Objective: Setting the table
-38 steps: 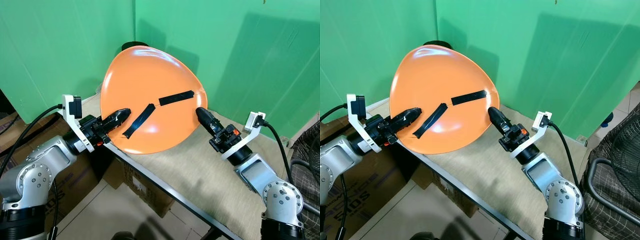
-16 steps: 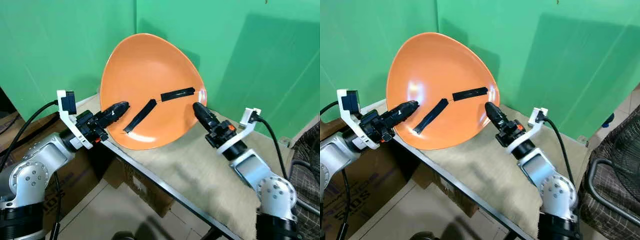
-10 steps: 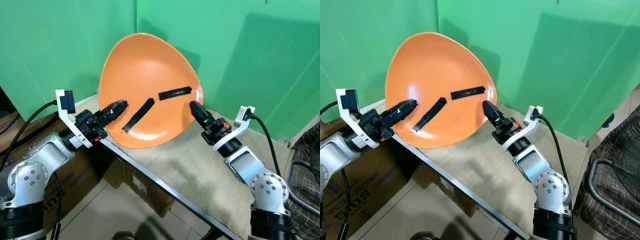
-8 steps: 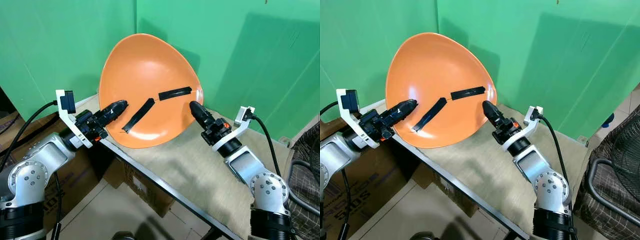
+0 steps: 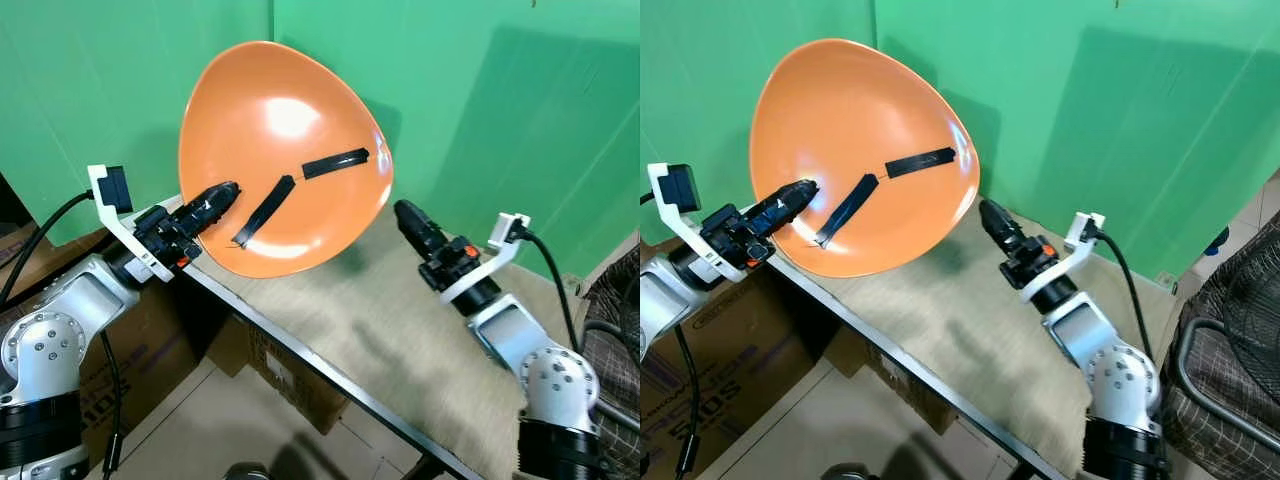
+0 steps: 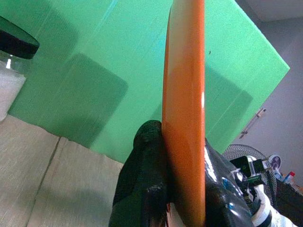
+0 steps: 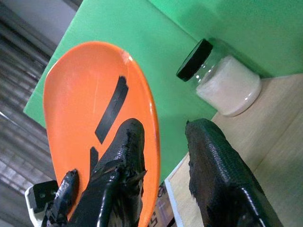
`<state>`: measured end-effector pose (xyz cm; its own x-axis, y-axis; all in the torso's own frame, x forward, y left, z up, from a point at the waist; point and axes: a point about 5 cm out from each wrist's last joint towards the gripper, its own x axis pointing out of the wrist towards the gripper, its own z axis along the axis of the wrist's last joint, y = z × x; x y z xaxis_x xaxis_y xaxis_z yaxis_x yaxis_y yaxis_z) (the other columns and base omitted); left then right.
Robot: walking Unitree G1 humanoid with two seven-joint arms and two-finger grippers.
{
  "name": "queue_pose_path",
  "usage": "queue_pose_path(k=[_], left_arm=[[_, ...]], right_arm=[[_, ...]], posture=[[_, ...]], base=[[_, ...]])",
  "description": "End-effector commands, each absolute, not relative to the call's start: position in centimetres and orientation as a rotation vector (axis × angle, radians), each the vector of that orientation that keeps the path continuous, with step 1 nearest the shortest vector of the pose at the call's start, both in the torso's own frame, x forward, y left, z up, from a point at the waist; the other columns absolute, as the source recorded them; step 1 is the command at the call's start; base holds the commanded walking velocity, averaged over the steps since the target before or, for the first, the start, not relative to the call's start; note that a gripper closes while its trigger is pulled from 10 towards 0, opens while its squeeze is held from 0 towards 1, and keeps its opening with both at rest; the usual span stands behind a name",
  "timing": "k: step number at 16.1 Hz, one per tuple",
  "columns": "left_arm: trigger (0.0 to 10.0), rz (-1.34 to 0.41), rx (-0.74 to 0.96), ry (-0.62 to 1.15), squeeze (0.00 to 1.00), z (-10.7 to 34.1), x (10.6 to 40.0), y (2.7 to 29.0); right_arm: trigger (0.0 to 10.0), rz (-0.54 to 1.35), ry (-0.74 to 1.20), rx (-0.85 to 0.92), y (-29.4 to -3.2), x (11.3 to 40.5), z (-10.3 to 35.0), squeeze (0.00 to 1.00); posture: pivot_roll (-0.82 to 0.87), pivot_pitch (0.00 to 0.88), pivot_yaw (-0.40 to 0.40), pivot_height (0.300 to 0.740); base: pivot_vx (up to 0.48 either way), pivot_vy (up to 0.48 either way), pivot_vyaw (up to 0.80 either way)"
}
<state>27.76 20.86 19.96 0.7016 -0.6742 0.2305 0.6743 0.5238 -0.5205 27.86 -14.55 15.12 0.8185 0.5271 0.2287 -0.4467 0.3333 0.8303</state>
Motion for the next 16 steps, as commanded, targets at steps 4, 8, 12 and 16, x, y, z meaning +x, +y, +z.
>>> queue_pose_path(k=[4, 8, 12, 16], left_arm=[[0.0, -0.889, -0.679, -0.01, 0.0, 20.4, 27.6, 19.1], [0.0, -0.918, -0.729, 0.023, 0.0, 19.5, 27.5, 17.8], [0.0, -0.929, -0.748, 0.034, 0.0, 19.3, 27.6, 17.4], [0.0, -0.96, -0.76, 0.054, 0.0, 19.1, 27.4, 16.7]], right_arm=[[10.0, 0.687, 0.053, 1.058, -14.2, 27.6, 16.1, 0.0], [10.0, 0.775, 0.047, 1.104, -12.9, 27.2, 16.7, 0.0], [10.0, 0.816, 0.032, 1.121, -12.6, 26.9, 17.2, 0.0], [0.0, 0.826, 0.037, 1.128, -12.4, 26.8, 17.2, 0.0]], posture=[[0.13, 0.0, -0.06, 0.74], [0.13, 0.0, -0.061, 0.74], [0.13, 0.0, -0.059, 0.74], [0.13, 0.0, -0.058, 0.74]], base=[[0.0, 0.0, 0.0], [0.0, 0.0, 0.0], [0.0, 0.0, 0.0], [0.0, 0.0, 0.0]])
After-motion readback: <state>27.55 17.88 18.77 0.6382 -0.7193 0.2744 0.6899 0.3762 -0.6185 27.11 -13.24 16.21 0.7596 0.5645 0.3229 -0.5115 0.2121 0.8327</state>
